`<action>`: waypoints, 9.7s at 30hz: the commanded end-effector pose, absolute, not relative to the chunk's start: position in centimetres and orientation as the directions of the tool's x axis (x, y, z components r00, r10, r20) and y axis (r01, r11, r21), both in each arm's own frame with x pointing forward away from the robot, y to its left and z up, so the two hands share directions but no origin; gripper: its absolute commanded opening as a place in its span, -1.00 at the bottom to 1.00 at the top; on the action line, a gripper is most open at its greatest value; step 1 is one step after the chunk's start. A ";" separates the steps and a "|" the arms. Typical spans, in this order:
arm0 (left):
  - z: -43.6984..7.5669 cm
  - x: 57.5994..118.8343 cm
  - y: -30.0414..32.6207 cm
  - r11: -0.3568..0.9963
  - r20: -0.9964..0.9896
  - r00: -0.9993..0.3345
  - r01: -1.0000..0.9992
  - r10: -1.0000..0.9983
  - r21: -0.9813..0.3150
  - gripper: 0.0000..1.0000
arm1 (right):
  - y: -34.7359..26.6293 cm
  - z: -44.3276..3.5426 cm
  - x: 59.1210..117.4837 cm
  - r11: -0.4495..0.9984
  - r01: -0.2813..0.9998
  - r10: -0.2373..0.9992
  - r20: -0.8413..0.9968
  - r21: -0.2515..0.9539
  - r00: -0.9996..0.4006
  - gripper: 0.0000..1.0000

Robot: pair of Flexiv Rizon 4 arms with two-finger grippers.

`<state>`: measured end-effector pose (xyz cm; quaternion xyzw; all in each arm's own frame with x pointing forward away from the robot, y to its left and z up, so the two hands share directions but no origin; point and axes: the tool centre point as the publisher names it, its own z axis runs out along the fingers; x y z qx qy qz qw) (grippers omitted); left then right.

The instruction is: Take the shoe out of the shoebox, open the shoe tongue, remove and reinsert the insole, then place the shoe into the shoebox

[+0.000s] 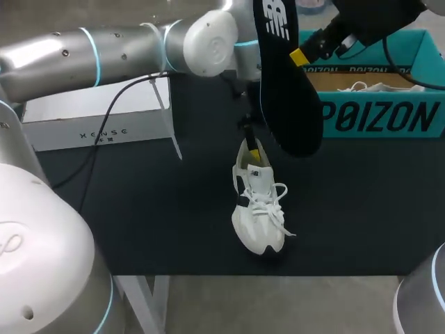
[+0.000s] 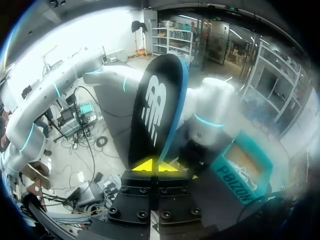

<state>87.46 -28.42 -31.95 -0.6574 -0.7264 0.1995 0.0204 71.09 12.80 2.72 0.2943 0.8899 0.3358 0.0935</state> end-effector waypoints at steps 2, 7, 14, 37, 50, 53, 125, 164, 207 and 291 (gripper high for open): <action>-28.3 89.0 -24.9 0.166 -0.612 -0.301 0.949 0.731 -0.268 1.00 | 13.0 2.8 71.3 0.603 0.464 0.587 0.032 0.648 -0.809 -1.00; -25.2 90.6 -22.5 0.214 -0.813 -0.400 0.916 0.424 -0.339 1.00 | 13.0 2.8 71.3 0.603 0.464 0.587 0.032 0.648 -0.809 -1.00; -23.8 90.6 -21.5 0.197 -0.869 -0.411 0.909 0.274 -0.368 1.00 | 13.0 2.8 71.3 0.603 0.464 0.587 0.032 0.648 -0.809 -1.00; -23.8 90.6 -21.5 0.197 -0.869 -0.411 0.909 0.274 -0.368 1.00 | 13.0 2.8 71.3 0.603 0.464 0.587 0.032 0.648 -0.809 -1.00; -21.9 86.3 -23.5 0.021 -0.983 -0.109 0.994 0.150 -0.107 1.00 | 13.0 2.8 71.3 0.603 0.464 0.587 0.032 0.648 -0.809 -1.00; -20.5 86.2 -23.2 -0.007 -0.991 -0.086 0.996 0.102 -0.088 1.00 | 13.0 2.8 71.3 0.603 0.464 0.587 0.032 0.648 -0.809 -1.00; -16.4 87.6 -22.2 0.010 -0.999 -0.023 1.000 0.023 -0.023 1.00 | 4.2 -12.0 88.0 0.458 0.772 0.472 0.616 0.441 -0.631 -1.00; -16.2 88.6 -23.6 0.039 -0.994 0.033 0.999 0.104 0.037 1.00 | 14.0 -14.9 89.4 0.584 0.737 0.360 0.705 0.340 -0.611 -1.00; -17.5 88.4 -22.1 0.003 -0.997 0.025 1.000 0.079 0.025 -1.00 | 7.4 -15.2 88.4 0.520 0.760 0.503 0.579 0.390 -0.642 1.00; -14.7 87.3 -23.3 -0.556 0.192 -0.931 -0.341 0.309 -0.758 -1.00 | -1.1 -2.1 82.3 0.699 0.480 0.591 -0.050 0.531 -0.805 1.00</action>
